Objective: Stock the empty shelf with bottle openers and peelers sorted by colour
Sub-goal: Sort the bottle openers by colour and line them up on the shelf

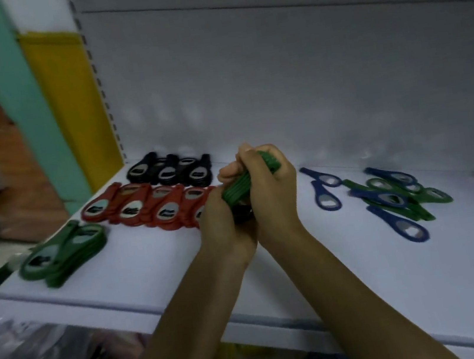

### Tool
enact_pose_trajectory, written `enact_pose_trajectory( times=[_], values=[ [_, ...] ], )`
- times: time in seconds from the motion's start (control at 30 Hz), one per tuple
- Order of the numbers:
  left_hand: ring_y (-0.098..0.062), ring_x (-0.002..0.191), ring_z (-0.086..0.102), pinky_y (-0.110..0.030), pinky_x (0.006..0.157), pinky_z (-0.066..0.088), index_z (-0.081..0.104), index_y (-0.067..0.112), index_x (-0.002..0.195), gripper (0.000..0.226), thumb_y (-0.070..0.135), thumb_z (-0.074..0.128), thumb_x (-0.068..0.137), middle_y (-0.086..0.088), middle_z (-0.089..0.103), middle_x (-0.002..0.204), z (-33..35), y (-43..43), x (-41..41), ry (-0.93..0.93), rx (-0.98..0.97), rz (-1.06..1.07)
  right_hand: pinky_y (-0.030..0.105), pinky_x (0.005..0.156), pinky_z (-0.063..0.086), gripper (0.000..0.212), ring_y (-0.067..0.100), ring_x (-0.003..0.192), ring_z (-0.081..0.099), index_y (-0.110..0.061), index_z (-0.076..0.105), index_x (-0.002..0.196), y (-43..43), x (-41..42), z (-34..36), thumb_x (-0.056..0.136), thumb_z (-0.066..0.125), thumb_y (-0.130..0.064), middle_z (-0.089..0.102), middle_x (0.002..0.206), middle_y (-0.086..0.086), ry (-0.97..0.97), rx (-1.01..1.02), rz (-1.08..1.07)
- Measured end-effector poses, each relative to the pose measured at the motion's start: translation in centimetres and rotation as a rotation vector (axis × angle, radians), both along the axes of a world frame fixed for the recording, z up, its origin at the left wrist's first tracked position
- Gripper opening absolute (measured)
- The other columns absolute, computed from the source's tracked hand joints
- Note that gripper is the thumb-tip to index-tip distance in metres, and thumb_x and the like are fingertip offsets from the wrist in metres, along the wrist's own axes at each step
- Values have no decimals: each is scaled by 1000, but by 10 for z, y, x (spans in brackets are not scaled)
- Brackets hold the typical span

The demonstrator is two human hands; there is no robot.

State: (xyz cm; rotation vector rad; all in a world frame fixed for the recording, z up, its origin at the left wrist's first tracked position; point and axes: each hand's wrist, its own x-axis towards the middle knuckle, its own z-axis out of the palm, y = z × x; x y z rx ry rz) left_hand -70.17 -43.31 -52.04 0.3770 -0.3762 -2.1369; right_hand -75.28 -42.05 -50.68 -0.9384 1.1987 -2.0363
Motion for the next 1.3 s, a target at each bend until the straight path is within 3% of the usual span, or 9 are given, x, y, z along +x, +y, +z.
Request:
enact_pose_trajectory(
  times=[0.1, 0.27, 0.47, 0.63, 0.73, 0.9, 1.03, 1.13, 1.3],
  values=[
    [-14, 93, 68, -28, 76, 56, 70, 20, 100, 36, 38, 40, 97, -1, 72, 99, -10, 0, 39, -221, -314, 266, 35, 67, 55, 24, 18, 54, 60, -12, 53, 71, -13, 31, 1, 94, 56, -17, 61, 54, 1, -170, 20, 128],
    [-17, 89, 65, -26, 74, 53, 62, 13, 106, 18, 23, 57, 92, -1, 68, 95, -41, -7, 110, -1070, -812, 632, 27, 56, 51, 18, 15, 51, 56, -10, 53, 77, -32, 83, -2, 95, 56, -15, 57, 53, 2, -477, 169, 313],
    [-23, 90, 70, -21, 69, 55, 64, 13, 102, 15, 13, 54, 92, -8, 70, 102, -46, -7, 165, -744, -538, 508, 30, 79, 52, 9, 13, 83, 66, -15, 65, 91, -32, 87, -18, 91, 61, -23, 70, 86, 0, 134, 340, 599],
    [-17, 79, 72, -19, 63, 54, 64, 11, 100, 13, 12, 52, 93, -9, 71, 95, -43, -1, 176, -736, -481, 462, 18, 67, 55, 15, 8, 76, 70, -8, 67, 101, -28, 76, -19, 91, 59, -16, 74, 86, -1, 209, 337, 683],
    [-13, 71, 71, -20, 57, 53, 61, 21, 101, 18, 32, 61, 86, -9, 72, 93, -43, 1, 184, -938, -569, 499, 17, 63, 55, 11, 8, 71, 70, -12, 70, 88, -30, 83, -21, 90, 60, -15, 74, 80, 0, 81, 400, 670],
    [-10, 92, 48, -12, 73, 32, 49, 21, 125, 61, 62, 55, 81, 4, 57, 102, -54, -7, 229, -1793, -1223, 970, 17, 54, 53, 10, 13, 67, 70, -6, 70, 89, -41, 93, -30, 85, 67, -14, 74, 80, 8, -52, 522, 577],
    [-22, 139, 28, -38, 113, 17, 41, 14, 139, 78, 68, 43, 82, -5, 38, 148, -62, -31, 245, -2016, -1561, 692, 20, 52, 55, 8, 14, 55, 68, -3, 68, 79, -53, 106, -33, 82, 71, -10, 70, 65, 9, 22, 635, 526],
    [-19, 144, 17, -40, 117, 7, 37, 16, 142, 77, 67, 38, 84, -3, 27, 154, -69, -45, 248, -2014, -1609, 496, 22, 50, 56, 14, 16, 53, 68, 0, 67, 84, -63, 113, -31, 82, 73, -13, 70, 66, 12, 114, 717, 501],
    [-23, 136, 37, -38, 115, 16, 49, 10, 134, 65, 55, 40, 88, -7, 46, 142, -75, -50, 248, -1905, -1577, 467, 20, 43, 52, 25, 14, 46, 64, 5, 68, 88, -75, 118, -26, 85, 71, -20, 68, 70, 15, 439, 798, 458]
  ],
)
